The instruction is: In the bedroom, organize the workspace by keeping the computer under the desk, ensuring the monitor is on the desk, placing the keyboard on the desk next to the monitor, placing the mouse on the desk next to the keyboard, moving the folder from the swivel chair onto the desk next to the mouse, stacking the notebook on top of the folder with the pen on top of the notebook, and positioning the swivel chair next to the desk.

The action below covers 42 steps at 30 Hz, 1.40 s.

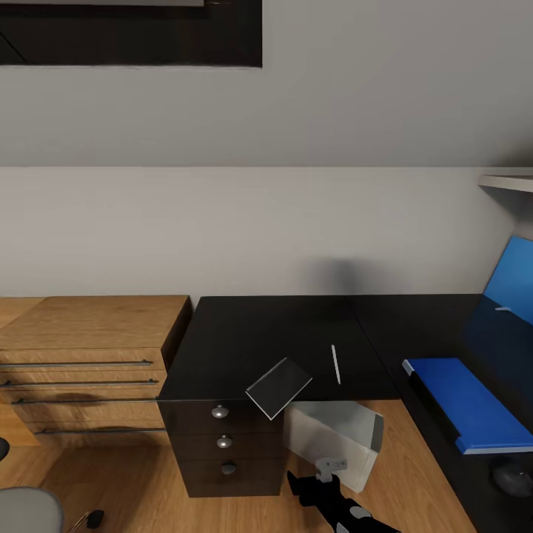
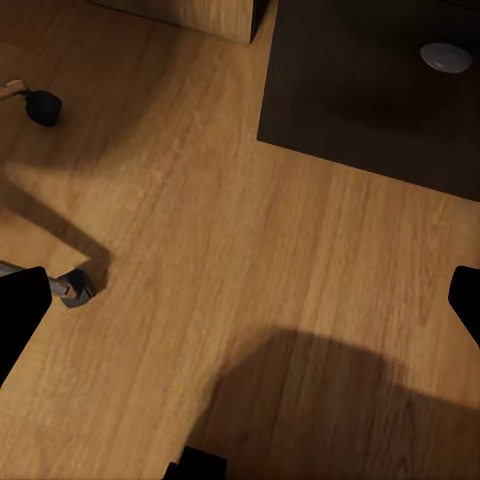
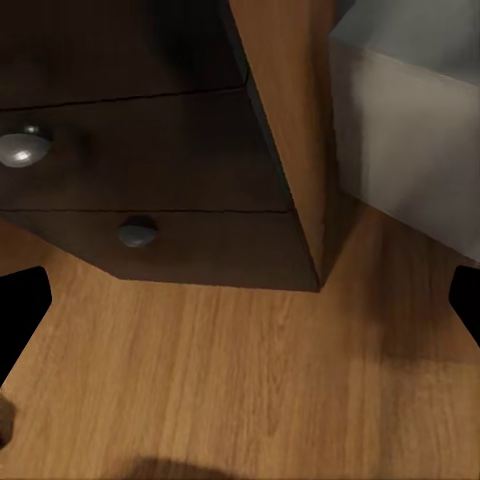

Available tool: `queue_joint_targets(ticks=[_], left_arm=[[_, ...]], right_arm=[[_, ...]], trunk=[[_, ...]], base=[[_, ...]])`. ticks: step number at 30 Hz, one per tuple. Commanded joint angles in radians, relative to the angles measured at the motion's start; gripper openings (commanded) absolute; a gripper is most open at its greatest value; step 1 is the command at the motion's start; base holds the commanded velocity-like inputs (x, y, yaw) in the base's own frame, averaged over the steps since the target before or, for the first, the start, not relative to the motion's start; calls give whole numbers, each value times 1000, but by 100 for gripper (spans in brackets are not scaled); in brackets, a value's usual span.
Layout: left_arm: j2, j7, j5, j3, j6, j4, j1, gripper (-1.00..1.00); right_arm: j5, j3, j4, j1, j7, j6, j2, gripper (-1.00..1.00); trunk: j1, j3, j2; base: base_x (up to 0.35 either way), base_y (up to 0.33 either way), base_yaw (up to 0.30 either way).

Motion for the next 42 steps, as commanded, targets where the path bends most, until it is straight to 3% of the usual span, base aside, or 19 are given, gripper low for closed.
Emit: queue_joint_targets(ticks=[1, 42], left_arm=[[0, -2, 8, 0, 0, -2, 1, 100], [1, -2, 8, 0, 0, -2, 1, 100]], right_arm=[[-12, 5, 2, -1, 5, -3, 0, 100], [-16, -11, -11, -1, 8, -1, 0, 100]], trunk=[[0, -1, -1], [0, -1, -1]], base=[[0, 0, 0], [0, 0, 0]])
